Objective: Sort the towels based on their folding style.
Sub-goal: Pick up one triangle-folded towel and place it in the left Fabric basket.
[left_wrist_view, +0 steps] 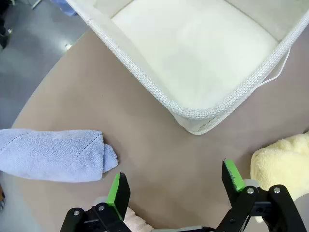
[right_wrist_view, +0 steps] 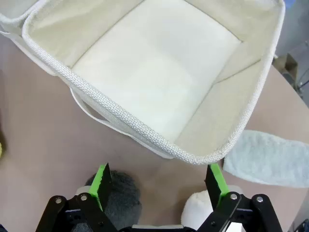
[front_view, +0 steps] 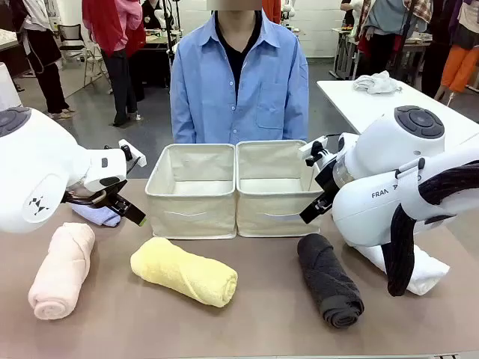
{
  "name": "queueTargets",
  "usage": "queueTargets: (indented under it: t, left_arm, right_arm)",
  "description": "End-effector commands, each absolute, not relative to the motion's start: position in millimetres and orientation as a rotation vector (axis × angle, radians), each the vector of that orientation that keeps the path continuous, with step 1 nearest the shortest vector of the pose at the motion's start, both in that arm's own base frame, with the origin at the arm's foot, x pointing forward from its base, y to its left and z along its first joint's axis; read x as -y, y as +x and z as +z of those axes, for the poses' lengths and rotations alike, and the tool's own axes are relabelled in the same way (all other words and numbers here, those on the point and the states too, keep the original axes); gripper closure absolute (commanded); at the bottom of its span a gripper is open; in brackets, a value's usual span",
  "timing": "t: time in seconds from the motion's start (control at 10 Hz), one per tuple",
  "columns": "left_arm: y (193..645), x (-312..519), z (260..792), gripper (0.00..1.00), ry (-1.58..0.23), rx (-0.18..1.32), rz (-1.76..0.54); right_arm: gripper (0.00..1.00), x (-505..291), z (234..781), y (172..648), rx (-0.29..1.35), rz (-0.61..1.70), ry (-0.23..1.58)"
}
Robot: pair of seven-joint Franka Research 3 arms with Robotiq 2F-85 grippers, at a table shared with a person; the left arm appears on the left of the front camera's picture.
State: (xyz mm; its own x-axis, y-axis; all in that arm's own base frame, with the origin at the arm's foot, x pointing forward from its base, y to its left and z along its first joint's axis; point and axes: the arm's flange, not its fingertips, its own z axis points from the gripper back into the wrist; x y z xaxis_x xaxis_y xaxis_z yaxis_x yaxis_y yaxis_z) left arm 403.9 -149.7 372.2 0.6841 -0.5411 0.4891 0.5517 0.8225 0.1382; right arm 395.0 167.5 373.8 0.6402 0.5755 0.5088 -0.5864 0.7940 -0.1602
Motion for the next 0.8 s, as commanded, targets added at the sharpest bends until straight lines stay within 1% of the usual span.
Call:
queueTargets:
  t: [0.0,0.7]
  left_arm:
    - [403.8,149.7,372.2,0.0,-0.021,0.542,-0.613]
    - [403.8,149.7,372.2,0.0,-0.021,0.542,-0.613]
  right_arm:
    - [0.0,-167.5,373.8,395.0,0.573,0.663,0.02]
    - [0.0,-167.5,373.8,395.0,0.573,0.663,0.02]
